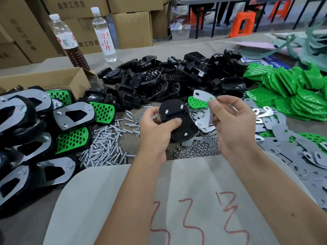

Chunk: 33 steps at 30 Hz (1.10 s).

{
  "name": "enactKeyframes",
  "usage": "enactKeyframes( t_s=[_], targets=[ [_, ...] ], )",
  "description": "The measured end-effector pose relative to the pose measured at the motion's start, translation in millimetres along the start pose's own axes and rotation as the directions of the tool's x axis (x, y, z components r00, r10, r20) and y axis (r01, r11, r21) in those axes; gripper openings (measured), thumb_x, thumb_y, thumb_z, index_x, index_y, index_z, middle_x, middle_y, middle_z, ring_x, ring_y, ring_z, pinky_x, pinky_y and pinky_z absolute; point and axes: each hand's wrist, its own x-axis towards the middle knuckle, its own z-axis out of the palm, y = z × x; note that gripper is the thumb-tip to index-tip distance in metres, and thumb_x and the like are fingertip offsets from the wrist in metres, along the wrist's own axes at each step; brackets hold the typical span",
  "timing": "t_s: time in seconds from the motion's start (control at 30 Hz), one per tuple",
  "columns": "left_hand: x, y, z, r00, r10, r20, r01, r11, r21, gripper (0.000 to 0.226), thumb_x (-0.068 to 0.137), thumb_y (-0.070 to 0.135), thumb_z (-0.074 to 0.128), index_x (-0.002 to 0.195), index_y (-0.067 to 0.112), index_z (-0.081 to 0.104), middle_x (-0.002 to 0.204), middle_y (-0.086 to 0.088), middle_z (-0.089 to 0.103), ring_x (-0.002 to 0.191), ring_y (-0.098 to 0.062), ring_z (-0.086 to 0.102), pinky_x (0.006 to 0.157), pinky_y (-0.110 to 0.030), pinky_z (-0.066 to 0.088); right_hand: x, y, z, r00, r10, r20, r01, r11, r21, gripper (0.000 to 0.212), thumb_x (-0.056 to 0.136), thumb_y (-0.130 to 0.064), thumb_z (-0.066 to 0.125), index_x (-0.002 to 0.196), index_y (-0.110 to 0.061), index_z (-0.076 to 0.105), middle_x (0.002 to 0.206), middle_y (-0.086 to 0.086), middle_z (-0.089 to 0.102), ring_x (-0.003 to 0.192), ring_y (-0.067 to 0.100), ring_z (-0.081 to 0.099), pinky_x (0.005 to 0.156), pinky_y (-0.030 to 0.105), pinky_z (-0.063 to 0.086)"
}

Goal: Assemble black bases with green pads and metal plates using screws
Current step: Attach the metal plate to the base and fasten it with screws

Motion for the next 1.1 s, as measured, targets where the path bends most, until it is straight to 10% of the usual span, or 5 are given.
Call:
enactKeyframes(
  t_s=[0.2, 0.33, 1.1],
  targets=[
    [1, -1, 0, 1.000, 0.013, 0.028, -0.014, 0.999, 0.043, 0.043, 0.081, -0.015, 0.075, 0.106, 0.017, 0.058, 0.085, 0.002, 0.079, 0.082, -0.025, 0.078, 0.067, -0.047, 0.065, -7, 0, 7, 0.987, -0.028, 0.156, 0.048, 0.990, -0.131, 0.018, 0.085, -0.005, 0.082, 0.091, -0.014, 0.068, 0.076, 0.006, 0.077, 0.063, 0.014, 0.067, 0.062, 0.024, 0.053],
    [1, -4, 2, 0.996, 0.092, 0.009, -0.092, 0.986, 0.137, 0.044, 0.079, -0.013, 0.079, 0.103, 0.018, 0.058, 0.092, -0.004, 0.078, 0.091, -0.033, 0.077, 0.080, -0.057, 0.063, -12, 2, 12, 0.969, -0.056, 0.241, 0.119, 0.959, -0.258, 0.020, 0.083, -0.005, 0.085, 0.091, -0.012, 0.069, 0.077, 0.004, 0.077, 0.071, 0.016, 0.073, 0.071, 0.027, 0.056],
    [3, -8, -1, 0.984, 0.175, 0.044, -0.181, 0.956, 0.230, 0.041, 0.082, -0.013, 0.076, 0.098, 0.018, 0.056, 0.096, -0.005, 0.079, 0.086, -0.023, 0.076, 0.074, -0.042, 0.063, -14, 1, 11, 0.986, -0.010, 0.164, 0.094, 0.853, -0.514, 0.020, 0.077, -0.023, 0.092, 0.080, -0.018, 0.073, 0.072, 0.003, 0.075, 0.069, 0.028, 0.073, 0.069, 0.045, 0.063]
  ],
)
